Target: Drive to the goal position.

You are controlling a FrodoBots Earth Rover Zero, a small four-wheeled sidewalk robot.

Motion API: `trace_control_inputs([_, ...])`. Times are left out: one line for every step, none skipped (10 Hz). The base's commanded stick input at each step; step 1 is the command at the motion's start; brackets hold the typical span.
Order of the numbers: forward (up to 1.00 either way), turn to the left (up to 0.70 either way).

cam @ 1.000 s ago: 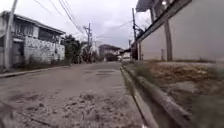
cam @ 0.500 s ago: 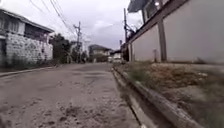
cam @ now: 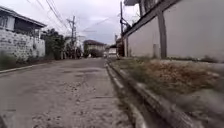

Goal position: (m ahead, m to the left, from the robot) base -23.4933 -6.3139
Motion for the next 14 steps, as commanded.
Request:
trace_control_inputs([0.0,0.85])
trace_control_inputs([0.0,0.85])
trace_control_inputs([0.0,0.85])
trace_control_inputs([0.0,0.85])
trace_control_inputs([0.0,0.85])
trace_control_inputs([0.0,0.85])
trace_control_inputs([0.0,0.85])
trace_control_inputs([0.0,0.85])
trace_control_inputs([0.0,0.85])
trace_control_inputs([0.0,0.85])
trace_control_inputs([0.0,0.85])
trace_control_inputs([0.0,0.85])
trace_control_inputs([0.0,0.85])
trace_control_inputs([0.0,0.85])
